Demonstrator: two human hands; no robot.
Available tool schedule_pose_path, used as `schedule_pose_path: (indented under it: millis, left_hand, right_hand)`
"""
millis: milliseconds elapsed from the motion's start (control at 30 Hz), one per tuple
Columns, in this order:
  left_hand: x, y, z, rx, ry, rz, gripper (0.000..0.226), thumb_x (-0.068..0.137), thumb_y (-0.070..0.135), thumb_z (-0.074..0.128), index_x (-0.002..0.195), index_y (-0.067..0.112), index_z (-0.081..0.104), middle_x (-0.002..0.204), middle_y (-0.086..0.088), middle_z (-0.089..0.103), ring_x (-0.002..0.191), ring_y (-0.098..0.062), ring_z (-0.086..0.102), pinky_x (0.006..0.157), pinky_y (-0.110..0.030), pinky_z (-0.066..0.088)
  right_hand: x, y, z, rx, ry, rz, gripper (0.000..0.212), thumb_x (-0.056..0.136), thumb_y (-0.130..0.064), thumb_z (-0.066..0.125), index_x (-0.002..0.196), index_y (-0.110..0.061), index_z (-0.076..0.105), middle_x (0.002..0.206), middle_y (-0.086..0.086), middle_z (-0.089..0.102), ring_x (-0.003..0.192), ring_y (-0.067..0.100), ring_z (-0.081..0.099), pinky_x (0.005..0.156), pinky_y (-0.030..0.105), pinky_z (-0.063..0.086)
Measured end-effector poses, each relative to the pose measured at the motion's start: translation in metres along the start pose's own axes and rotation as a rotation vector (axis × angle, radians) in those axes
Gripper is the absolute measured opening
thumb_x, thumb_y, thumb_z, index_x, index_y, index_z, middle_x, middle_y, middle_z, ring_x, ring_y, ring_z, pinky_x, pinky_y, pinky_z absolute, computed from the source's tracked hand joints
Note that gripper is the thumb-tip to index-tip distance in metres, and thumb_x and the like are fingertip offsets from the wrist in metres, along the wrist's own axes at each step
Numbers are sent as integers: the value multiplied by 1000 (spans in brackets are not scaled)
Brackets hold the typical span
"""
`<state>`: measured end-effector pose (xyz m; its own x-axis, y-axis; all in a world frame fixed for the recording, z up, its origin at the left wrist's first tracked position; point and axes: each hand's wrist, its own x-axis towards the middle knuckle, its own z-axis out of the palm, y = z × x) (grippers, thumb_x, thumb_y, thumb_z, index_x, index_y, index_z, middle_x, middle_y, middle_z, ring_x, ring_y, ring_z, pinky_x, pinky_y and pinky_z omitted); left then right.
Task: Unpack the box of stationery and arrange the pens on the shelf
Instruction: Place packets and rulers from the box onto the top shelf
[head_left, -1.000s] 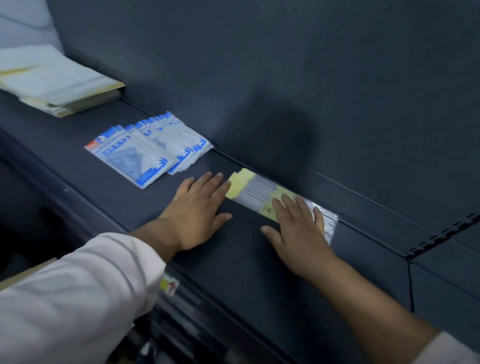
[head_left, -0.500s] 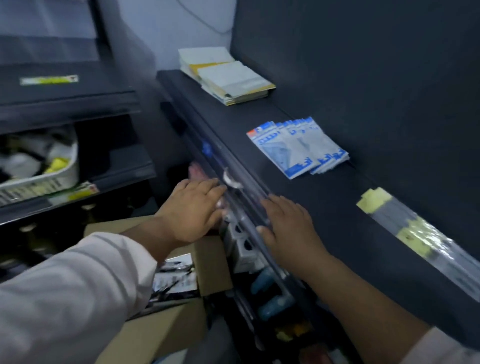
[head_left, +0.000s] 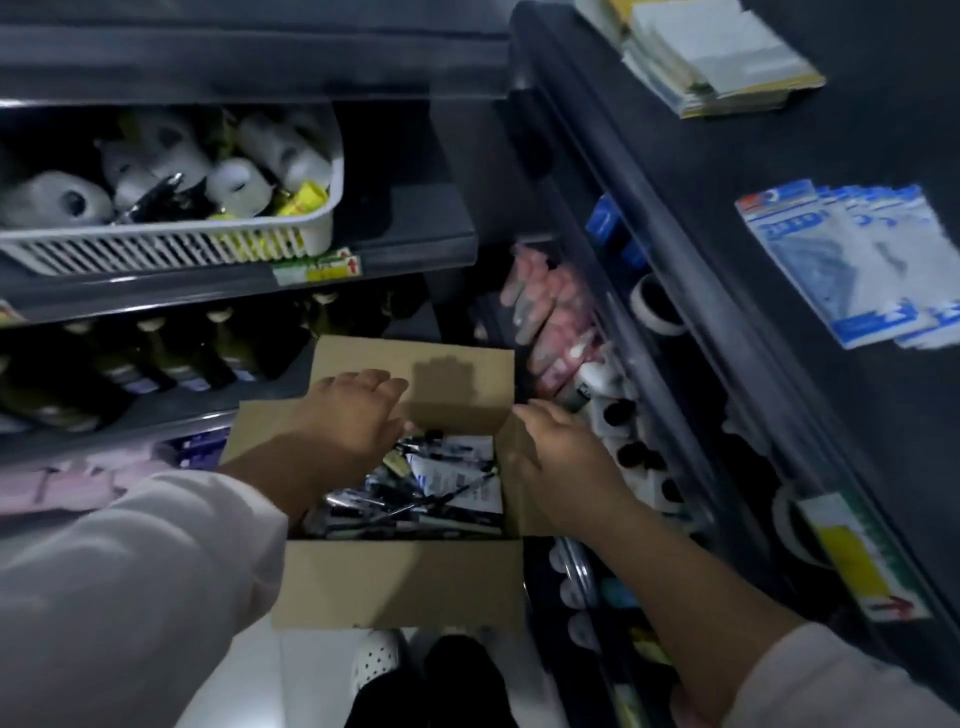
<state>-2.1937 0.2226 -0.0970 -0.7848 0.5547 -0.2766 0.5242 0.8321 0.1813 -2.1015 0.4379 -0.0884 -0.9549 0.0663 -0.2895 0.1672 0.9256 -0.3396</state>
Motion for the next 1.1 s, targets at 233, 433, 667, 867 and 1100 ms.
schedule_pose_path:
  millis: [233, 433, 667, 867, 1100]
  left_hand:
    - [23, -28, 68, -69, -44, -112, 51, 93, 39, 48, 140, 19, 40, 141, -8, 46, 127, -28, 44, 102, -34, 35]
    - [53, -49, 129, -40, -55, -111, 42, 92, 35, 50, 131, 21, 52, 125, -9, 59, 116, -30, 52, 92, -34, 41]
    - [93, -59, 197, -52, -104, -22, 33, 86, 24, 56, 118, 20, 61, 115, -10, 64, 109, -33, 54, 92, -38, 43]
    - [118, -59, 237, -40, -300, -24, 49, 84, 18, 54, 132, 27, 50, 138, -1, 48, 137, -26, 27, 110, -42, 20]
    - [131, -60, 255, 39, -397, -45, 48, 84, 25, 53, 132, 27, 48, 134, -2, 47, 131, -27, 33, 106, -46, 21]
  right_hand:
    - [53, 23, 68, 111, -228, 19, 50, 99, -29, 47, 146, -13, 36, 144, 7, 45, 127, 22, 45, 103, 30, 40]
    - [94, 42, 123, 93, -360, 58, 48, 100, -30, 46, 145, -15, 37, 124, 13, 58, 92, 21, 55, 66, 25, 43]
    - [140, 57, 182, 177, -429, 26, 41, 100, -20, 44, 141, -14, 43, 130, 9, 54, 98, 16, 52, 68, 19, 37]
    - [168, 60, 213, 76, -732, 26, 47, 96, -21, 52, 140, -9, 39, 142, 12, 43, 122, 26, 47, 97, 29, 42]
    - [176, 70, 224, 167, -735, 136, 51, 81, -29, 74, 124, -14, 51, 121, 6, 56, 98, 21, 58, 78, 30, 52]
